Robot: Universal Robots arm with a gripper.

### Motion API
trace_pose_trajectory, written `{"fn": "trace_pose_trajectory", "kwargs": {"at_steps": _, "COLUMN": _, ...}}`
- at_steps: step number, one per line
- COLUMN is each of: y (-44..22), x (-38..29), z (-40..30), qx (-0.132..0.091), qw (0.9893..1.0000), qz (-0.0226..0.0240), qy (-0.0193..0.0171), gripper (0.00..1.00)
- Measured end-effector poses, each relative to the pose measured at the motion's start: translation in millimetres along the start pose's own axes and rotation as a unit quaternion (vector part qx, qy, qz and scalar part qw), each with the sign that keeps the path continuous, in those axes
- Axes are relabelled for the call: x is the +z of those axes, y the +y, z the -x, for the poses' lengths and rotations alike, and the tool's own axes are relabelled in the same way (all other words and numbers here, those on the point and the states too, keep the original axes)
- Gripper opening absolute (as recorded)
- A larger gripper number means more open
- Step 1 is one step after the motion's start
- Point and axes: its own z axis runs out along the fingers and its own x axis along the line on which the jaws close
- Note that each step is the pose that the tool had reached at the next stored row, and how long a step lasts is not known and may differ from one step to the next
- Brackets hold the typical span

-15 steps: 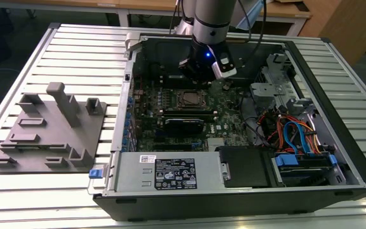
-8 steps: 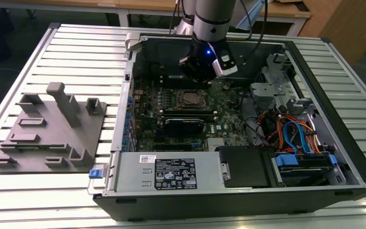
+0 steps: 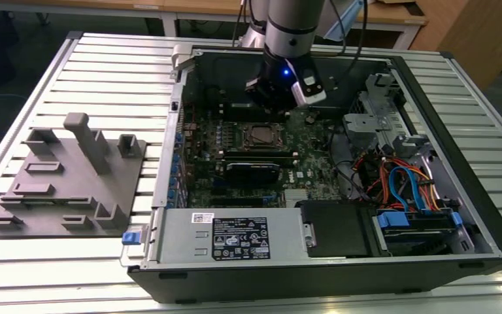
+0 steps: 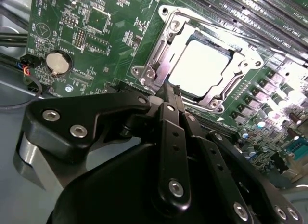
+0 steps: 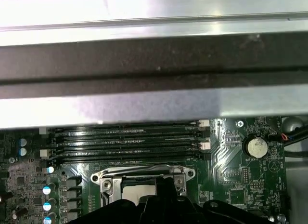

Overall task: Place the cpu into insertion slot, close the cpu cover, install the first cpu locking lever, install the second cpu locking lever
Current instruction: 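Install the second cpu locking lever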

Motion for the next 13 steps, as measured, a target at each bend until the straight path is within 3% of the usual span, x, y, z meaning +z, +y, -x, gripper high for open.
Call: {"fn": "trace_pose_trajectory", "kwargs": {"at_steps": 13, "y": -13.8, "x": -0.6, "z": 1.0, "qx": 0.0, "qw": 1.0, "qz": 0.0001, "qy": 0.0, "gripper": 0.1}}
